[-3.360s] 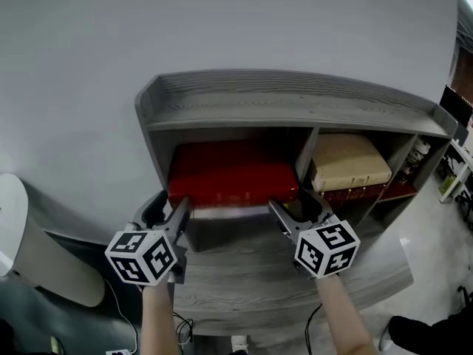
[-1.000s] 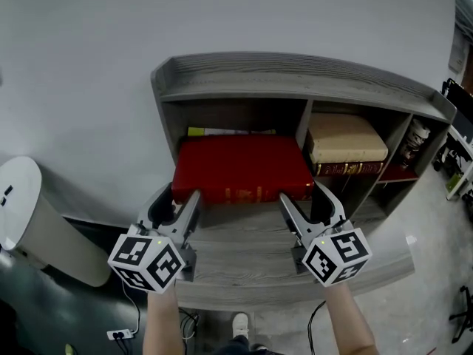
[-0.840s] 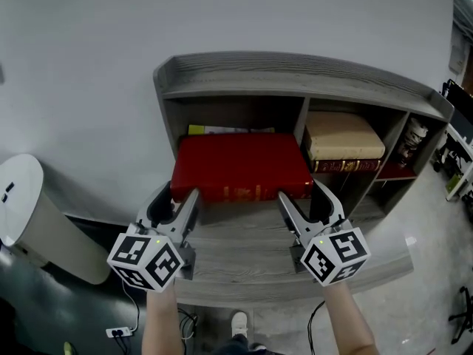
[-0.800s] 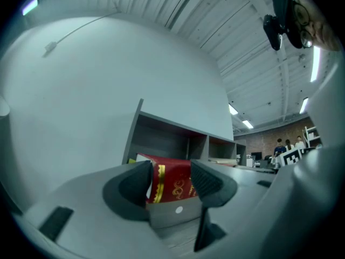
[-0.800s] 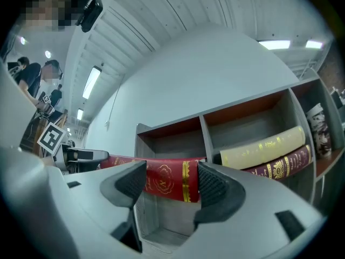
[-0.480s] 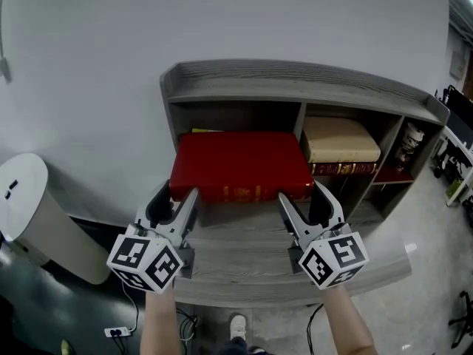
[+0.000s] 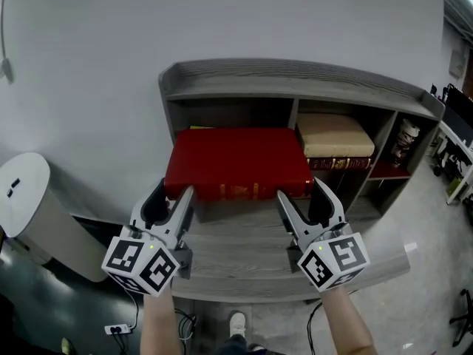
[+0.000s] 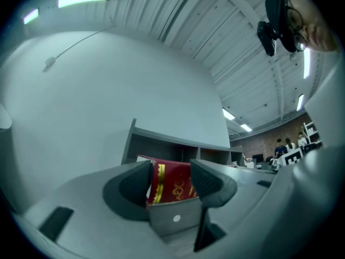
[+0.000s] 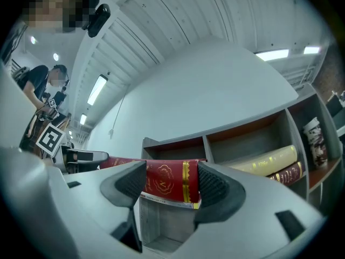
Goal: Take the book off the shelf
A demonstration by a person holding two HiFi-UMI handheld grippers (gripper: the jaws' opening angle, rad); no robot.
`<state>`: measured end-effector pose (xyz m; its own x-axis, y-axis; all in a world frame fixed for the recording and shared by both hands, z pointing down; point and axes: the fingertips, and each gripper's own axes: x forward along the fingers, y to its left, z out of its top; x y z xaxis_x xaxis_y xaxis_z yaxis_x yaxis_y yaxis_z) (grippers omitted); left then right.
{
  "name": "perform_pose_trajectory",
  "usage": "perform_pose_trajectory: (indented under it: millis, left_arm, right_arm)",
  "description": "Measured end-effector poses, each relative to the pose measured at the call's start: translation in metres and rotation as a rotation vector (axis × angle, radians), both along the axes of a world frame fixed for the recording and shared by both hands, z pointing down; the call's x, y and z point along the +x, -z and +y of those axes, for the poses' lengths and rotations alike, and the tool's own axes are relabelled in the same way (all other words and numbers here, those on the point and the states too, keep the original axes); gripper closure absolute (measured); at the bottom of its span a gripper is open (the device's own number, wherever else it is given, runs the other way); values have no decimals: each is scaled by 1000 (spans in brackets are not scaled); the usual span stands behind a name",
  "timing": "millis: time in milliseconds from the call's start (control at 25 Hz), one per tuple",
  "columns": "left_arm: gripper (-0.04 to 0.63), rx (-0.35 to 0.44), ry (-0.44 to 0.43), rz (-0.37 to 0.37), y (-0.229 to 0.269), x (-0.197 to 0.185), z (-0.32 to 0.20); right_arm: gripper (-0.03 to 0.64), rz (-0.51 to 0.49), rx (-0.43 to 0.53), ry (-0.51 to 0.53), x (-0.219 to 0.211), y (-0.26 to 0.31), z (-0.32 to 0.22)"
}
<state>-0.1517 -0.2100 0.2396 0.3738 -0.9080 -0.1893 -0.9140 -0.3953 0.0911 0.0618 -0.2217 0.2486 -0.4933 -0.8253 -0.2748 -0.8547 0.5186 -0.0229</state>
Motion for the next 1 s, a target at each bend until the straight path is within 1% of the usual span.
perform_pose_trajectory:
  millis: [440,1000]
  left_arm:
    - [362,15,7,8,3,12,33]
    - [364,1,14,26,-9,20,70]
  right_arm:
    - [337,-14,12,-1,12,3,33]
    - [337,-18,2,-2,21,-7,69]
